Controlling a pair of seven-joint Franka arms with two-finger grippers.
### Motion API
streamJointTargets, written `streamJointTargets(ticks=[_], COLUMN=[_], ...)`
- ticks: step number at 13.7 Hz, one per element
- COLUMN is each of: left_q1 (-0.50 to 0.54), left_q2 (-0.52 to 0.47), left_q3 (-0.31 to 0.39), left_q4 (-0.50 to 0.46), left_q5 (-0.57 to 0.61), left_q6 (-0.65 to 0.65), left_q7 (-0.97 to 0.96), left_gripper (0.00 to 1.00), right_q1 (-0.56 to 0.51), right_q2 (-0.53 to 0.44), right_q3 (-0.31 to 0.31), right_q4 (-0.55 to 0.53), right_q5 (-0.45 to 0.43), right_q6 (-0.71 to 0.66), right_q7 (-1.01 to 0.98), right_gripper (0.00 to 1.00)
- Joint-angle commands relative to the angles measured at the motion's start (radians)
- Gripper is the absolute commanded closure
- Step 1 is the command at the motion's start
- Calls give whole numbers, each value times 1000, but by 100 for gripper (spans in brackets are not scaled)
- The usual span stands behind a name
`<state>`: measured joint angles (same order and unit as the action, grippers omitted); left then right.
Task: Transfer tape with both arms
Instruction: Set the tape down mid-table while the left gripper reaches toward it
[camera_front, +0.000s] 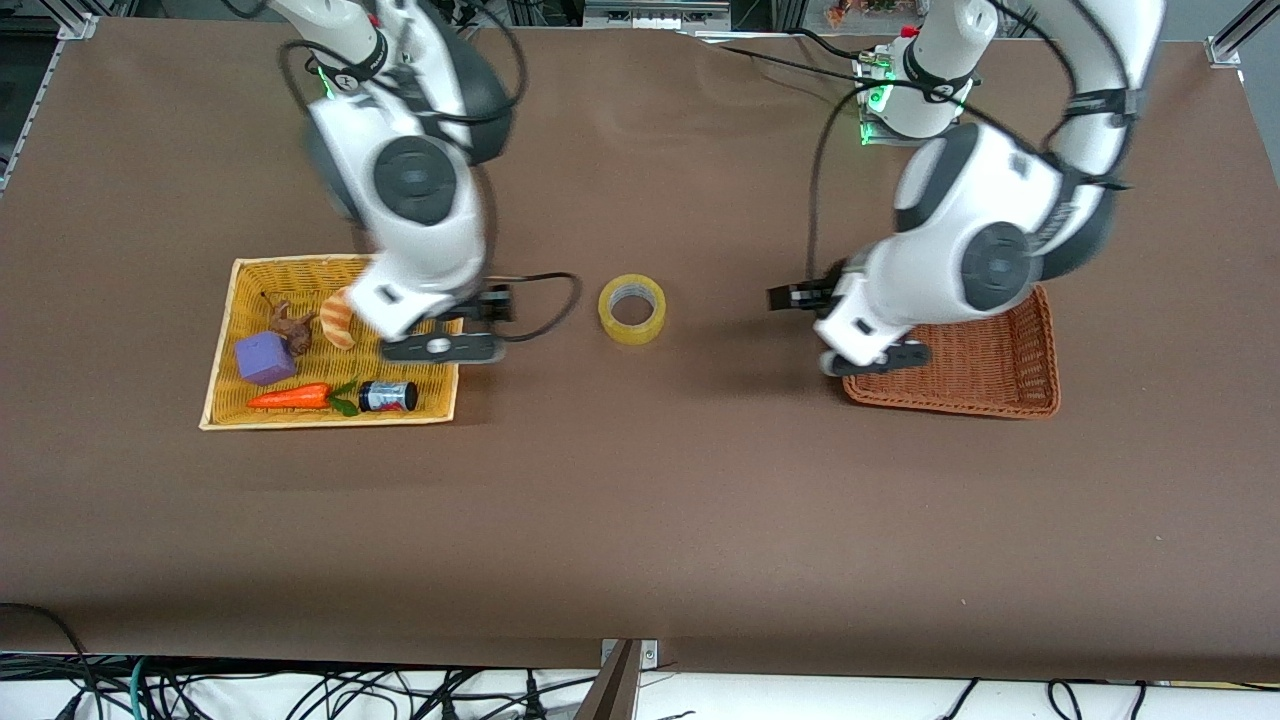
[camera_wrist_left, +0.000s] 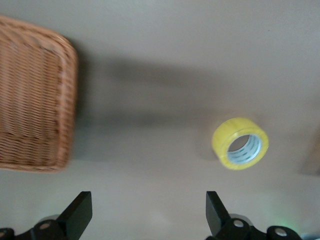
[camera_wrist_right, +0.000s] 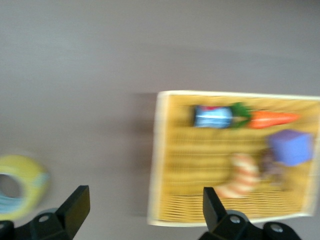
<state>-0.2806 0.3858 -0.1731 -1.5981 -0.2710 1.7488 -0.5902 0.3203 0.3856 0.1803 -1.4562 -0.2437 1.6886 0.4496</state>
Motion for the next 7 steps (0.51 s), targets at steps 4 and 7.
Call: streamJointTargets(ticks=[4,7], left_q1=[-166,-244], left_q2=[160,246], left_q3=[12,12], left_q4=[17,14], left_q5=[-5,-5], left_q6=[208,310], left_q7=[-206,-301], left_gripper=[0,0], right_q1=[5,5], right_q2=[-97,-109], right_q3=[-494,-631], right_q4=[-33,-32], right_q5=[400,442], right_q6=[-59,-75], right_q7=[-443,-526], right_gripper=[0,0])
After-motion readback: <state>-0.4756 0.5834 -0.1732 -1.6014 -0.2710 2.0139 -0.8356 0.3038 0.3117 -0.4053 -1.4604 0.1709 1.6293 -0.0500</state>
